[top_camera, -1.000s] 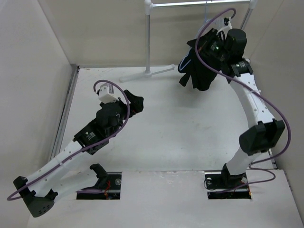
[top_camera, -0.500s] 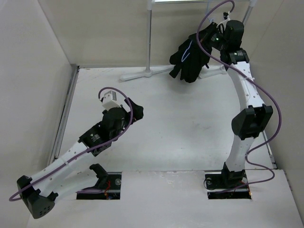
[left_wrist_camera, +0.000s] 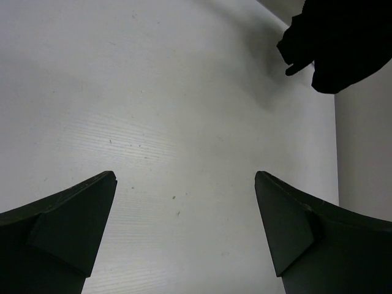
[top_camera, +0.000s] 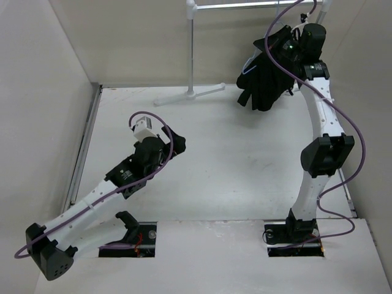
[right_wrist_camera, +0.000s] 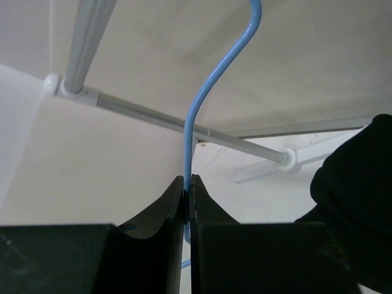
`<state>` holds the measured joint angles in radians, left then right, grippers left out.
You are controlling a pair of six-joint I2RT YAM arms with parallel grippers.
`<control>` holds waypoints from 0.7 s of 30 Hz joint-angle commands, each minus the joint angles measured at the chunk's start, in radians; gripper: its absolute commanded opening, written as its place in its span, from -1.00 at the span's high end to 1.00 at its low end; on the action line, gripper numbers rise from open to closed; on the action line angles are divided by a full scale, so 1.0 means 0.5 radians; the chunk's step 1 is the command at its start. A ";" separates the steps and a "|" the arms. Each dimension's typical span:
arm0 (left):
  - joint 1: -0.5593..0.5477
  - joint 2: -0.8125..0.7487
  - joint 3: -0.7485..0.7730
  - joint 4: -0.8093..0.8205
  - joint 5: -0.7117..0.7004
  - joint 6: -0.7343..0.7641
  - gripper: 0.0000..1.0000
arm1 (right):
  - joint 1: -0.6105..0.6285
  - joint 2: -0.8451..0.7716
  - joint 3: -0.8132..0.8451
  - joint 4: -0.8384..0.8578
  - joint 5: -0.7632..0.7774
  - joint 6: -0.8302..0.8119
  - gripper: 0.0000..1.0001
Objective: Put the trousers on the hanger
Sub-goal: Place the hanger at the clothesline.
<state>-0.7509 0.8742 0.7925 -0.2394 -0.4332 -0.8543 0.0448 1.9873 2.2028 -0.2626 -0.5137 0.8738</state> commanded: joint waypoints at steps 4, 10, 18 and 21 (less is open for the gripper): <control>0.012 0.025 -0.039 0.120 0.038 -0.046 -1.00 | -0.039 0.017 0.040 0.209 0.006 -0.002 0.95; 0.028 0.025 -0.060 0.126 0.078 -0.059 -1.00 | -0.042 -0.038 -0.132 0.240 0.039 -0.014 0.83; 0.071 0.065 -0.039 0.095 0.133 -0.059 -1.00 | -0.045 -0.182 -0.285 0.237 0.079 -0.075 -0.32; 0.117 0.086 -0.002 0.031 0.148 -0.046 -1.00 | -0.064 -0.290 -0.386 0.243 0.095 -0.085 -0.66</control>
<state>-0.7139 0.9127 0.7650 -0.2115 -0.3672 -0.8742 0.0208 1.9507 2.0247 -0.2131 -0.4782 0.8539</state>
